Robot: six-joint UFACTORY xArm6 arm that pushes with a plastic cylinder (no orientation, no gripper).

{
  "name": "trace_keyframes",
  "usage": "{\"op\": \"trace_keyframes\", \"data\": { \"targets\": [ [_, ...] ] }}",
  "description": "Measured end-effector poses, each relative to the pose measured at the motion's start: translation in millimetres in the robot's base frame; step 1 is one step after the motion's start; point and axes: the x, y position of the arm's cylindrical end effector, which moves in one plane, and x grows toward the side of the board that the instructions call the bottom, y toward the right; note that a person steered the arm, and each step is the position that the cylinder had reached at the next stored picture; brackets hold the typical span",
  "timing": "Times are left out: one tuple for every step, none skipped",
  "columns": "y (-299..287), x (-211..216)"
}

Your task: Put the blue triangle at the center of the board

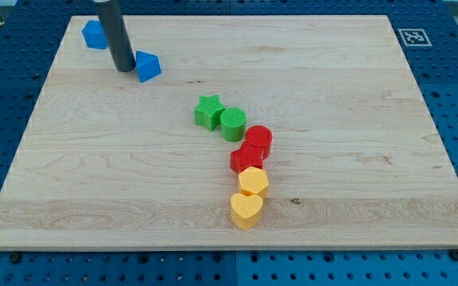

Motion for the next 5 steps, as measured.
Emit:
{"op": "trace_keyframes", "data": {
  "targets": [
    [25.4, 0.0],
    [63.6, 0.0],
    [72.5, 0.0],
    [105.8, 0.0],
    [115.1, 0.0]
  ]
}}
